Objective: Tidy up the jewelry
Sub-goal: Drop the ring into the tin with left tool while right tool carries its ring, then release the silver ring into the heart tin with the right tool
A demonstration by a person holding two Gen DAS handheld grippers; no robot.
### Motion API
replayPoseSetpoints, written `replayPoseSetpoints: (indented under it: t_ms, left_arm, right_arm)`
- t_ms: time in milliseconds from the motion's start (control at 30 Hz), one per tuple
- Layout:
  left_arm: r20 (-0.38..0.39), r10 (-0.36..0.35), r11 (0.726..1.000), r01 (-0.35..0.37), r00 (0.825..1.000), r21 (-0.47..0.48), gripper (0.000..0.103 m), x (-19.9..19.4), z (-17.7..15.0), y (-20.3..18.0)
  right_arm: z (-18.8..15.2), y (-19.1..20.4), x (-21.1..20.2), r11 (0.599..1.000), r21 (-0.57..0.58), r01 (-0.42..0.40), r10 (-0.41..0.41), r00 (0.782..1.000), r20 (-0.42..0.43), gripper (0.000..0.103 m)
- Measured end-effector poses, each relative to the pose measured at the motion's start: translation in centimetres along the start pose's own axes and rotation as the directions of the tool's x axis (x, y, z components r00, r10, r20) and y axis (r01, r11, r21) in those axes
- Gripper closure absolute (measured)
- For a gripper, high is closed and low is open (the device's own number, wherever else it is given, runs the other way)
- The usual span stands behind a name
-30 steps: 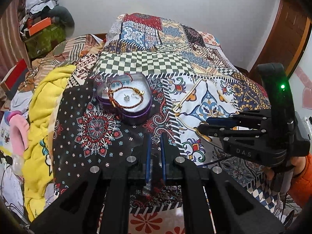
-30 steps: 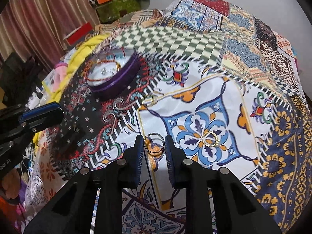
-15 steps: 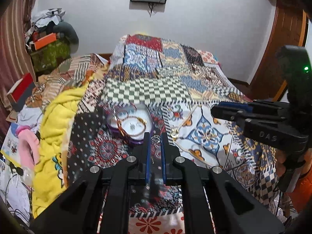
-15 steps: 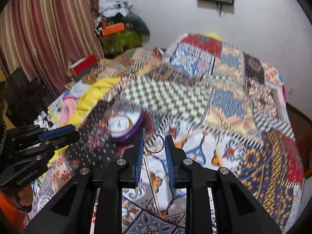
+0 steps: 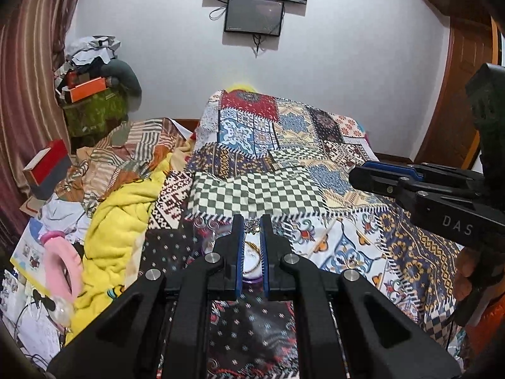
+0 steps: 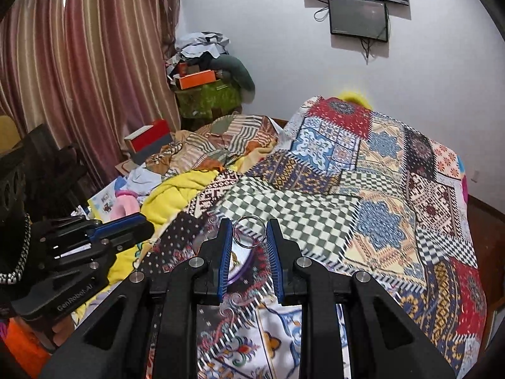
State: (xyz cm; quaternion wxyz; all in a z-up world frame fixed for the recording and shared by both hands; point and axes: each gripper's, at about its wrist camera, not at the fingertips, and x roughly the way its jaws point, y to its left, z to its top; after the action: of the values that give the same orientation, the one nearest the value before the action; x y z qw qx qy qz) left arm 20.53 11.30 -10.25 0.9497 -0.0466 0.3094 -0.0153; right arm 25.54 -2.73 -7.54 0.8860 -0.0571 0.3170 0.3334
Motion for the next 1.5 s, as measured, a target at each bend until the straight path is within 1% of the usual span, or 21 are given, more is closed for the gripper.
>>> replayPoseSetpoints:
  t_ms: [233, 333, 467, 533, 767, 867, 1067, 1167, 1300, 1367, 1433, 1500]
  left_arm:
    - [-0.015, -0.001, 1.000, 0.000, 1.000, -0.022, 0.095, 2.1, 0.0, 1.2]
    - [-0.036, -0.008, 0.999, 0.007, 0.999, -0.034, 0.095, 3.4, -0.1, 1.7]
    - [-0.076, -0.018, 0.999, 0.014, 0.997, -0.047, 0.095, 5.6, -0.6, 2.3]
    - [-0.099, -0.022, 0.998, 0.017, 0.995, -0.056, 0.095, 6.7, -1.0, 2.7]
    - [-0.181, -0.089, 0.989, 0.066, 0.979, -0.129, 0.095, 10.6, -2.2, 4.3]
    - [-0.205, -0.089, 0.990, 0.064, 0.975, -0.126, 0.095, 11.8, -2.7, 4.3]
    - [-0.230, -0.076, 0.992, 0.050, 0.970, -0.116, 0.095, 13.3, -3.5, 4.4]
    - [-0.232, -0.075, 0.992, 0.049, 0.970, -0.116, 0.095, 13.4, -3.6, 4.4]
    - [-0.226, -0.068, 0.993, 0.045, 0.972, -0.106, 0.095, 13.2, -3.5, 4.3]
    - [-0.224, -0.062, 0.994, 0.041, 0.973, -0.098, 0.095, 13.0, -3.3, 4.1]
    - [-0.224, -0.059, 0.995, 0.038, 0.973, -0.096, 0.095, 12.9, -3.1, 4.1]
    - [-0.221, -0.056, 0.995, 0.035, 0.974, -0.095, 0.095, 12.5, -2.8, 4.0]
  right_arm:
    - [1.0, 0.6, 2.6, 0.999, -0.015, -0.030, 0.030, 0.999, -0.026, 0.083]
    - [1.1, 0.8, 4.1, 0.999, -0.014, -0.034, 0.034, 0.998, -0.050, 0.083]
    - [0.7, 0.7, 6.5, 0.999, 0.001, -0.054, 0.054, 0.993, -0.102, 0.083]
    - [0.3, 0.5, 8.0, 0.998, 0.009, -0.061, 0.062, 0.989, -0.136, 0.083]
    - [-1.0, -0.5, 12.6, 0.996, 0.045, -0.075, 0.083, 0.966, -0.244, 0.083]
    - [-1.4, -0.8, 13.7, 0.994, 0.065, -0.083, 0.098, 0.957, -0.273, 0.083]
    - [-2.0, -0.7, 14.8, 0.994, 0.054, -0.091, 0.103, 0.947, -0.303, 0.083]
    - [-2.1, -0.6, 15.1, 0.995, 0.044, -0.088, 0.097, 0.947, -0.307, 0.083]
    - [-2.1, -0.5, 15.6, 0.995, 0.043, -0.093, 0.102, 0.937, -0.334, 0.083]
    - [-2.0, -0.7, 15.5, 0.993, 0.058, -0.098, 0.112, 0.932, -0.345, 0.082]
    - [-1.8, -1.0, 15.1, 0.992, 0.075, -0.097, 0.117, 0.933, -0.339, 0.079]
    - [-1.6, -1.2, 14.5, 0.992, 0.085, -0.093, 0.116, 0.937, -0.330, 0.075]
